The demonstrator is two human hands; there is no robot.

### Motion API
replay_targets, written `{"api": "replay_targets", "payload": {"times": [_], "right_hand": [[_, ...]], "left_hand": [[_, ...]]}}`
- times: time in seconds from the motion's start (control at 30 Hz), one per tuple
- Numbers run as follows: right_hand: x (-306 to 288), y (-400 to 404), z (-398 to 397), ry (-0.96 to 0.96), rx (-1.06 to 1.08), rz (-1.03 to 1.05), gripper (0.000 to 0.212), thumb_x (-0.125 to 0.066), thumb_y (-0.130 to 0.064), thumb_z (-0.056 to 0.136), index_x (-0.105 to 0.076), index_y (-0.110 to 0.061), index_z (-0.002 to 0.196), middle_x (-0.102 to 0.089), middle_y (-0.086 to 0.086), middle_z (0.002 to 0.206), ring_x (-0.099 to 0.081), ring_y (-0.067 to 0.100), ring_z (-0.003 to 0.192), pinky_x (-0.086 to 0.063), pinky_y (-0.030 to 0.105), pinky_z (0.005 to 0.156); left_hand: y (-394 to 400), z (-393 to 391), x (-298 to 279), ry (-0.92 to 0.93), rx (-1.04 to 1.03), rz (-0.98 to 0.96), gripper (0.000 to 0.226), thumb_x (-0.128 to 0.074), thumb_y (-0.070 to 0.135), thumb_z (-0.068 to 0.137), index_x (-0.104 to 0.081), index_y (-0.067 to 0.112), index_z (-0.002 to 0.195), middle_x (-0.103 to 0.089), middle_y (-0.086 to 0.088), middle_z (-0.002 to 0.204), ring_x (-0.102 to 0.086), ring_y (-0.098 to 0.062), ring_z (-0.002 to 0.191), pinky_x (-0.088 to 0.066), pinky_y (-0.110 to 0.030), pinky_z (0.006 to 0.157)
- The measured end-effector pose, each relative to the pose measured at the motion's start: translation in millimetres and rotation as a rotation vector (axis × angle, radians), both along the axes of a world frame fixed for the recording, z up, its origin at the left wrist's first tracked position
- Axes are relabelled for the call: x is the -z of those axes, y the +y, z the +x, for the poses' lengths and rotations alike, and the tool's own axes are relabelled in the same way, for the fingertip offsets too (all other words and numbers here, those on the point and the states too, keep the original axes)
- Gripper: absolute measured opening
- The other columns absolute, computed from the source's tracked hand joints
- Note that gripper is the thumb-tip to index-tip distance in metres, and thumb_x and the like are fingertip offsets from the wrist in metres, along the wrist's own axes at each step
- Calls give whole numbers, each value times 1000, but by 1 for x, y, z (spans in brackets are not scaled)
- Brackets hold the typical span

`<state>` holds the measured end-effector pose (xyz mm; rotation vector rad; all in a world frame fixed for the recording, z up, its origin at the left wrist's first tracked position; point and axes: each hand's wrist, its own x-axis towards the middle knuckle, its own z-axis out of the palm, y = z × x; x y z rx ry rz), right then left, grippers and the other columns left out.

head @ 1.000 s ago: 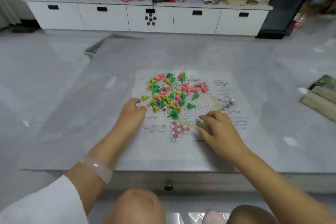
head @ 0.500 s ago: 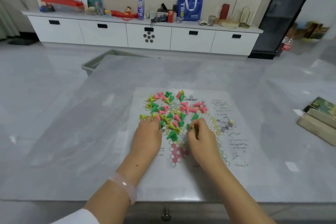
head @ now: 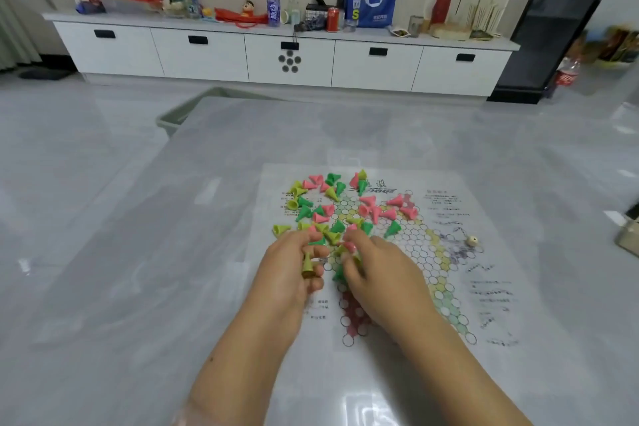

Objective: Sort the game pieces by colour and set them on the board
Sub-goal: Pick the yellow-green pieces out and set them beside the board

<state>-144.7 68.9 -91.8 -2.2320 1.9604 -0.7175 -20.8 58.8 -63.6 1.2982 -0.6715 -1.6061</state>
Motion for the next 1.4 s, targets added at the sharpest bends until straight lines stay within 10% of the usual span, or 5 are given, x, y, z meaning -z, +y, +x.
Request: {"api": "replay_targets", "payload": {"times": [0.23,0.5,1.0,1.2,1.4], "right_hand": [[2,-10,14,37,73,96,23,-40,-35,89,-43,-22,107,-57,3,91,-49,22,79,-33,28,54],[4,-18,27,124,190,82,20,-37,-25,91,-41,-16,108,-59,10,97,-54,29,87,-33,32,59],[-28,-3,10,-543,-38,26,14,-54,-27,87,-56,-32,100,-50,-14,49,-46,-3,48,-37,10,48],[-41,11,30,-208,-278,78,40,-54,-29,85,-50,-28,125,-59,-9,107,-52,7,95,-40,23,85],[-41,7,30,-275,-289,39,31,-49,-15,88,-53,-25,116,-58,-8,112,-50,4,99,-34,11,79]], "left_hand": [[10,-4,2,249,-172,128,17,-43,3,87,-57,6,78,-56,0,47,-47,-9,37,-39,-15,36],[12,-4,9,-93,-1,30,22,-43,0,81,-60,10,73,-50,-2,60,-39,-11,47,-30,-19,42],[-1,13,4,471,37,168,22,-45,1,80,-59,-4,96,-57,-12,72,-55,-18,60,-50,-23,53],[-5,23,0,590,86,287,26,-33,12,87,-55,0,89,-58,-20,82,-55,-28,79,-44,-35,79],[-2,13,2,541,132,287,26,-32,7,87,-55,0,78,-59,-14,67,-56,-23,65,-42,-33,70]]}}
